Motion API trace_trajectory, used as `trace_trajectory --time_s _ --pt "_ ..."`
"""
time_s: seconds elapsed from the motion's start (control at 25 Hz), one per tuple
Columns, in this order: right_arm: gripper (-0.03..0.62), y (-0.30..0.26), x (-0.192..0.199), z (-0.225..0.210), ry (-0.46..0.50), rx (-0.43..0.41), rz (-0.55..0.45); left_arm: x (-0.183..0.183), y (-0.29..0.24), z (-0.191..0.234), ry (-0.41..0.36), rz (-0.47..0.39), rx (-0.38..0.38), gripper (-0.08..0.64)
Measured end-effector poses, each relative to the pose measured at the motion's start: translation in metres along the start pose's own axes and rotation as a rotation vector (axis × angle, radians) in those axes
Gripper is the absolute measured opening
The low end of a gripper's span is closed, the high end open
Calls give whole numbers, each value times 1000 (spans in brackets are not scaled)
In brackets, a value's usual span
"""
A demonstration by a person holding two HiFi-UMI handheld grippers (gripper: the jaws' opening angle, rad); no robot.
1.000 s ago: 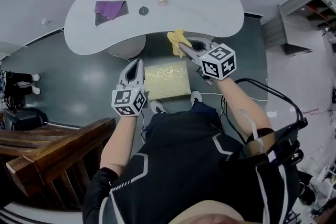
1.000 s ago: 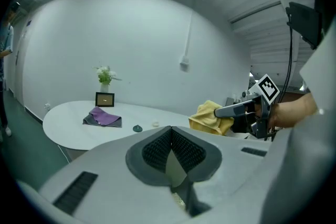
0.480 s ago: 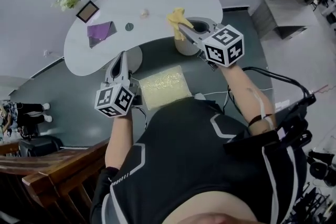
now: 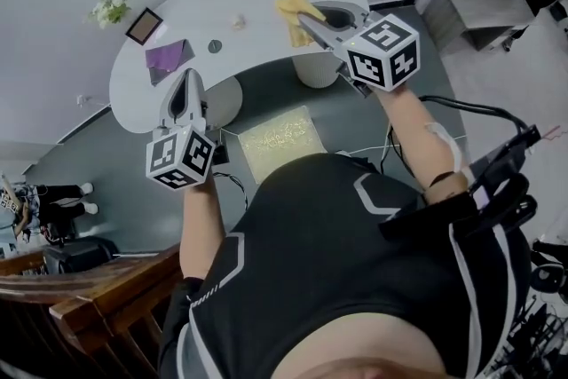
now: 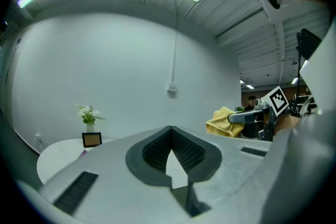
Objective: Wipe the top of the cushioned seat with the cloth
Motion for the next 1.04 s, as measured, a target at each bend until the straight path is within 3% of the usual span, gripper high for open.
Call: trace_trajectory --time_s 1.04 --pt "61 -18 -5 -3 27 35 29 -20 1 8 -17 -60 -39 3"
Point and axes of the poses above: the fingertips, and each gripper's own axes: y backward along the fingers, z to its left, x out of its underside, the point moved 4 cm from there along y, backward along the fingers, and after that the axes turned 11 degrees about y, right-handed, at the moved point
